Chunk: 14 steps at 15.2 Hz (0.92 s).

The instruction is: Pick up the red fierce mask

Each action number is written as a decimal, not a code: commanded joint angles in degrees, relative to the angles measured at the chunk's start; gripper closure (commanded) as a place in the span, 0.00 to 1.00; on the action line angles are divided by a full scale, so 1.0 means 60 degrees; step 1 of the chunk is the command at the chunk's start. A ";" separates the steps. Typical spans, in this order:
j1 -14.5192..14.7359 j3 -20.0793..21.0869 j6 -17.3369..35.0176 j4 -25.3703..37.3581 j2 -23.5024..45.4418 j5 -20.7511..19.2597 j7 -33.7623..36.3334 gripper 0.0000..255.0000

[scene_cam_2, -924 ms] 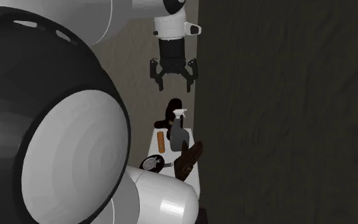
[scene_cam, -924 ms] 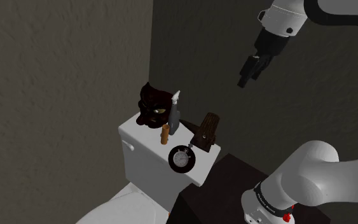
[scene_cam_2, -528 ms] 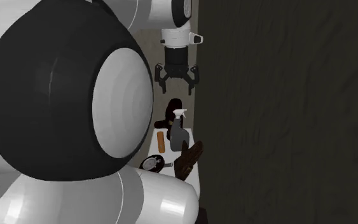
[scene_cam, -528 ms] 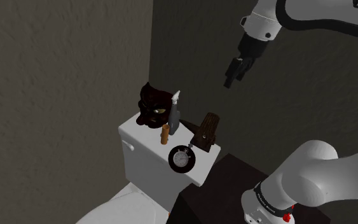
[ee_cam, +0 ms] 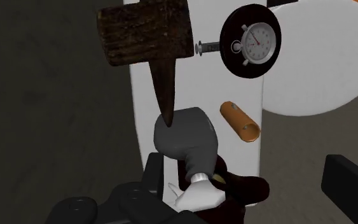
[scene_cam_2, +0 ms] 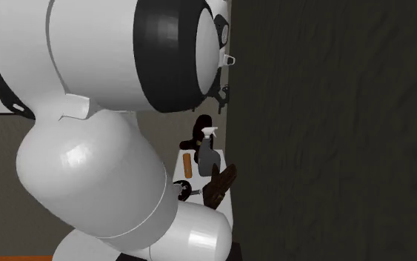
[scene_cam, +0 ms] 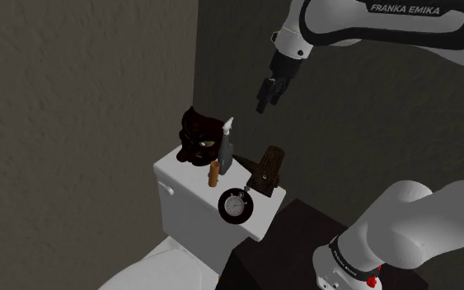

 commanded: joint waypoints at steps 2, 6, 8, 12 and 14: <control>0.0152 -0.0100 0.0583 0.0437 0.1053 0.0275 -0.0488 0.00; 0.0346 -0.0131 0.1105 0.1243 0.2447 0.0694 -0.1080 0.00; 0.0428 -0.0119 0.1292 0.1722 0.3151 0.0912 -0.1372 0.00; 0.0553 -0.0033 0.1520 0.2831 0.4571 0.1335 -0.1924 0.00; 0.0601 0.0038 0.1563 0.3464 0.5288 0.1527 -0.2172 0.00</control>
